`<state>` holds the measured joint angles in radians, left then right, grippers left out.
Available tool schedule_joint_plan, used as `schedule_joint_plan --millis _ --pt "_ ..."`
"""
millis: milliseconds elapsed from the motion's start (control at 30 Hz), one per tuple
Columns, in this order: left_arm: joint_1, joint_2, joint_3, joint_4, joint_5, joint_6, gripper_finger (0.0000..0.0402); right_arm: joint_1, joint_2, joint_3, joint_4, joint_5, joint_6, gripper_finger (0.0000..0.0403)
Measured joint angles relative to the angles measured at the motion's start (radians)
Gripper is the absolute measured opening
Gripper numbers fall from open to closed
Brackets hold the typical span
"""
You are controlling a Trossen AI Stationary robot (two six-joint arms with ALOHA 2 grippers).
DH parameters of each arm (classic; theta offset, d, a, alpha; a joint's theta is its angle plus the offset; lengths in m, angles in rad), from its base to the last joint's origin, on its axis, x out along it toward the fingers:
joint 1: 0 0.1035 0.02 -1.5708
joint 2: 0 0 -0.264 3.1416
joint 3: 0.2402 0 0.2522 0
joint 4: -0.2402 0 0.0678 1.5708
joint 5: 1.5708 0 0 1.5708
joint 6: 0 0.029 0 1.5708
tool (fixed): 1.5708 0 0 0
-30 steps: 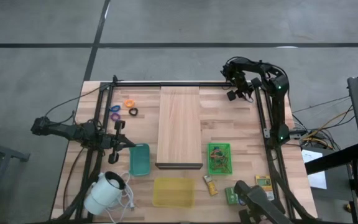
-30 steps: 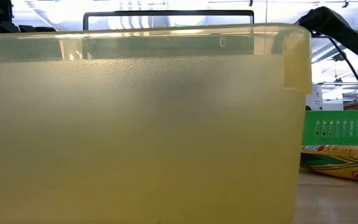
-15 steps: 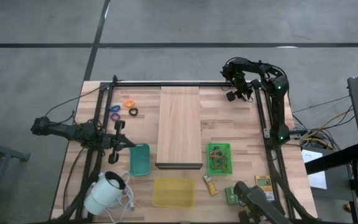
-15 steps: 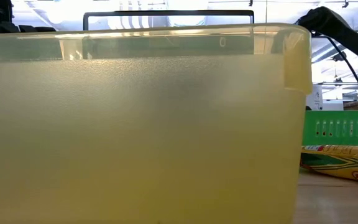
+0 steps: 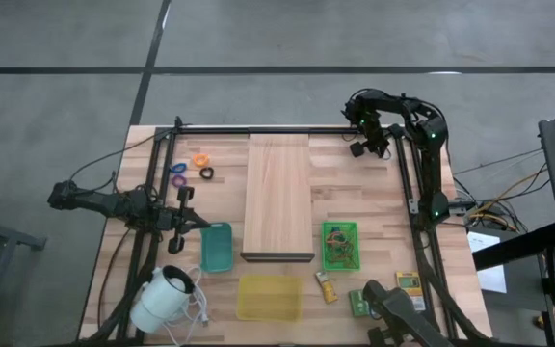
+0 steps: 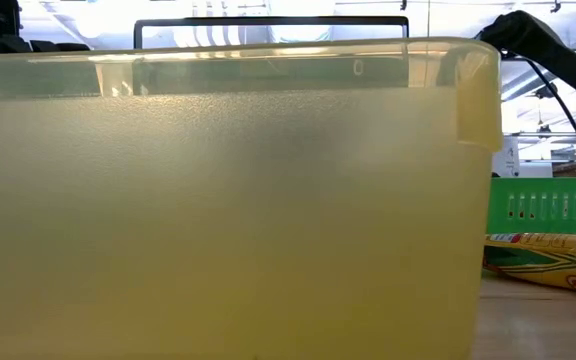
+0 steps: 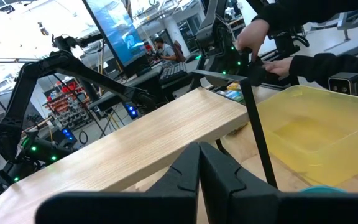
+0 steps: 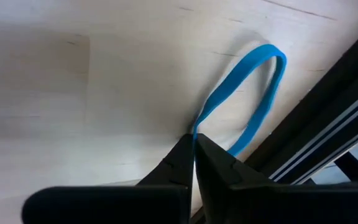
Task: Pick & Place Office Desk Supplies
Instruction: Put the thin blue rubber band into the green bin
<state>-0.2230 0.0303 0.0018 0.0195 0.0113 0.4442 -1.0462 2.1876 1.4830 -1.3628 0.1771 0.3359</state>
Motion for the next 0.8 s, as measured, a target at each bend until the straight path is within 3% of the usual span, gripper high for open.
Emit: schedule_joint_plan --millis 367,800 --pt "0.000 0.000 0.000 0.000 0.000 0.000 0.0012 0.002 -0.029 -0.001 -0.005 -0.010 0.023 0.0008" --pt "0.000 0.000 0.000 0.000 0.000 0.000 0.0012 0.064 -0.308 -0.001 0.076 -0.001 0.010 0.0008"
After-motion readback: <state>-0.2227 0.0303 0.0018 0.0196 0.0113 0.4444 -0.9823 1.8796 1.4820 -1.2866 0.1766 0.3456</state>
